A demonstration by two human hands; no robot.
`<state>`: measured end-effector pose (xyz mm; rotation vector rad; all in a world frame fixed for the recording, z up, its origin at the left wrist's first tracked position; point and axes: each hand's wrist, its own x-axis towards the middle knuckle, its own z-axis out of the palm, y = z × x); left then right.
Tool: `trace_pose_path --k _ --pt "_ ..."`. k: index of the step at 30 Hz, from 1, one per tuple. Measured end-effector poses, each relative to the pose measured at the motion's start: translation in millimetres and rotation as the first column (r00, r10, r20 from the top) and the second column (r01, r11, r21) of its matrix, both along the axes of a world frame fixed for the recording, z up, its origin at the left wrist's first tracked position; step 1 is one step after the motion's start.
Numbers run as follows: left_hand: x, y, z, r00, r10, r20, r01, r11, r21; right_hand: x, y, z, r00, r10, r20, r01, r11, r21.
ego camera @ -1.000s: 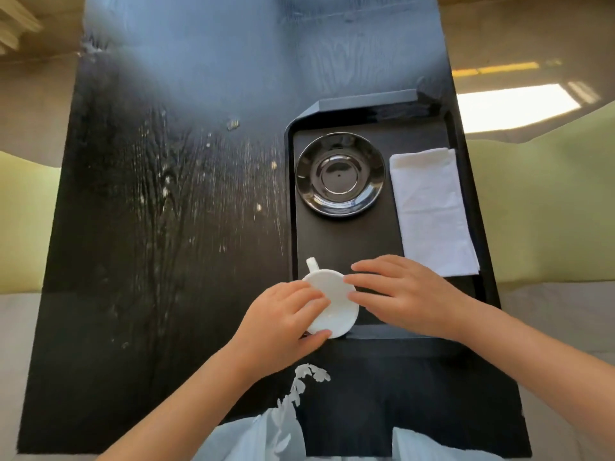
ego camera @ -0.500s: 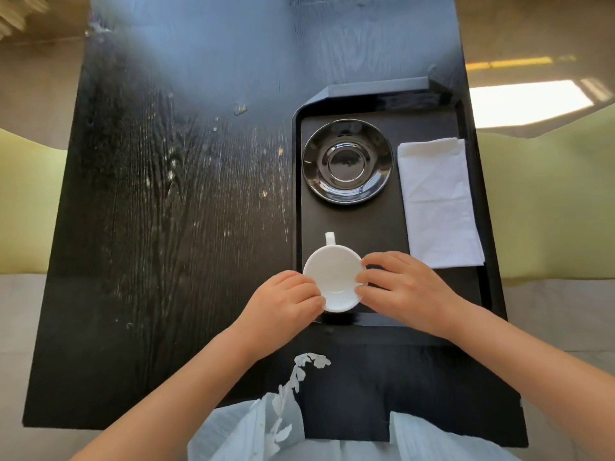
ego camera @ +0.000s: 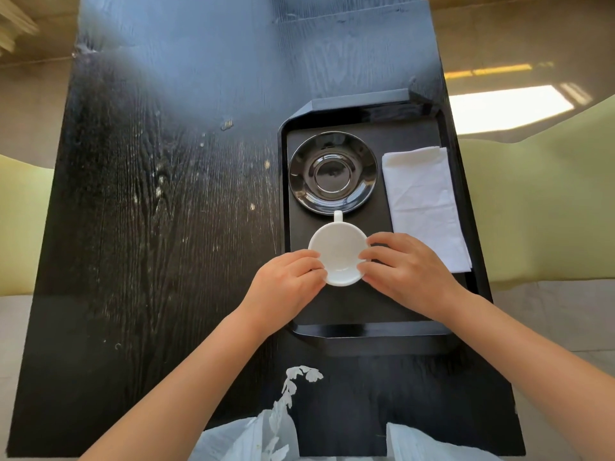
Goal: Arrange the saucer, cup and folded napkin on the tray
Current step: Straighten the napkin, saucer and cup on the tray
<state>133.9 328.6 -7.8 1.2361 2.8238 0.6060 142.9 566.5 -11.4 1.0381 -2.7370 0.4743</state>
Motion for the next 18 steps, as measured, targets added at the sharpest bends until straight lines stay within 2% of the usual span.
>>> trace_pose_path --k 10,12,15,18 --pt "-7 1 1 0.998 -0.049 0.027 0.050 0.999 -0.020 1 2 0 0.996 -0.043 0.072 0.043 0.999 -0.002" --pt "-18 6 5 0.999 -0.042 0.015 0.042 0.999 0.003 3 6 0 0.988 -0.120 0.096 0.122 0.992 -0.016" --pt "-51 27 14 0.999 -0.034 -0.021 0.034 0.999 0.030 7 21 -4 0.937 -0.327 0.124 0.328 0.945 0.012" --pt "-89 68 24 0.998 -0.067 0.018 0.068 0.994 -0.088 13 37 -15 0.841 -0.513 0.170 0.489 0.857 0.164"
